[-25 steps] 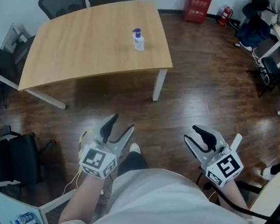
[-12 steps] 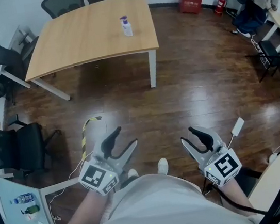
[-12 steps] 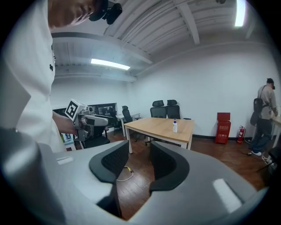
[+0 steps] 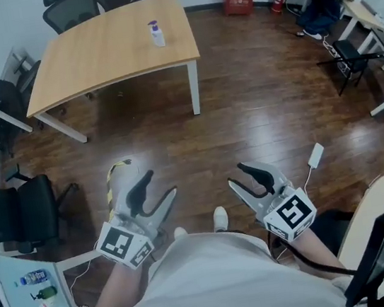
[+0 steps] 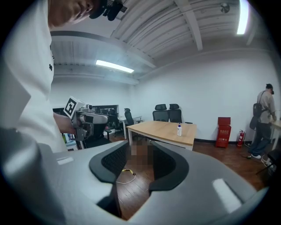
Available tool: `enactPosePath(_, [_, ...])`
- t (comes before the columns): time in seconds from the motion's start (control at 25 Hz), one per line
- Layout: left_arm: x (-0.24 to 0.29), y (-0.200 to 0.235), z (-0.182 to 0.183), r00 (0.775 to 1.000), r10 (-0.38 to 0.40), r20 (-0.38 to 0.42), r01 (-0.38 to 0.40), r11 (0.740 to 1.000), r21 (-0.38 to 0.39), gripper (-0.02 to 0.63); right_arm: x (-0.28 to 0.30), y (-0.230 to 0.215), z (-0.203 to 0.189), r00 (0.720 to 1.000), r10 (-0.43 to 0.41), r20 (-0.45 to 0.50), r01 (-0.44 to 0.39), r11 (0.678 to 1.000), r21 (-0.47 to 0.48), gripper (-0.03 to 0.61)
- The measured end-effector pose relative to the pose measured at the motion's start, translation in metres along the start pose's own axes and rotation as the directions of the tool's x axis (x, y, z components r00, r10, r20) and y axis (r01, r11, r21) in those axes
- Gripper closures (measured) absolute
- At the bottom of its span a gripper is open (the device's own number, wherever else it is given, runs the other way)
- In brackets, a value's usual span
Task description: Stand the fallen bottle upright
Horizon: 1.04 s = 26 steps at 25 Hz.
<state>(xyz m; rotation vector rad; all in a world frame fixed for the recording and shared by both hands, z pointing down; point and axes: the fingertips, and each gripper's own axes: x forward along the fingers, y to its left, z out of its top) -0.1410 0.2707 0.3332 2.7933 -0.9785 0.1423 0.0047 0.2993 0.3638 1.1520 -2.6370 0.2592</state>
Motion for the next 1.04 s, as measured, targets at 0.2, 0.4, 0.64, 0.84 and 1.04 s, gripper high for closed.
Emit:
enactPosePath(0.2, [-0.024, 0.000, -0.009, 1.000, -0.011, -0.012, 0.010, 1.000, -0.011, 0.353, 0.014, 0.026, 0.006, 1.000, 0.009, -0.023, -0.010, 0.999, -0.037, 0.426])
enactPosePath(0.4, [-0.043, 0.003, -0.019, 0.999, -0.023, -0.022, 0.022, 0.999, -0.025, 0.353, 0.018, 0.049, 0.009, 1.000, 0.004, -0.025, -0.006, 0.999, -0.049, 0.428])
enactPosePath(0.64, [-0.046, 0.000, -0.022, 0.998, -0.061, -0.025, 0.060, 0.997, -0.038, 0.353, 0.016, 0.060, 0.008, 0.999, -0.024, -0.023, 0.023, 0.999, -0.043, 0.428])
enactPosePath(0.84, [-0.037, 0.001, -0.027, 0.996, -0.076, -0.037, 0.075, 0.996, -0.047, 0.353, 0.015, 0.055, 0.002, 0.999, -0.032, -0.027, 0.032, 0.999, -0.030, 0.430])
enactPosePath(1.04, [-0.015, -0.003, -0.031, 0.996, -0.077, -0.044, 0.074, 0.995, -0.066, 0.354, 0.009, 0.032, -0.005, 0.998, -0.042, -0.041, 0.041, 0.999, -0.027, 0.433])
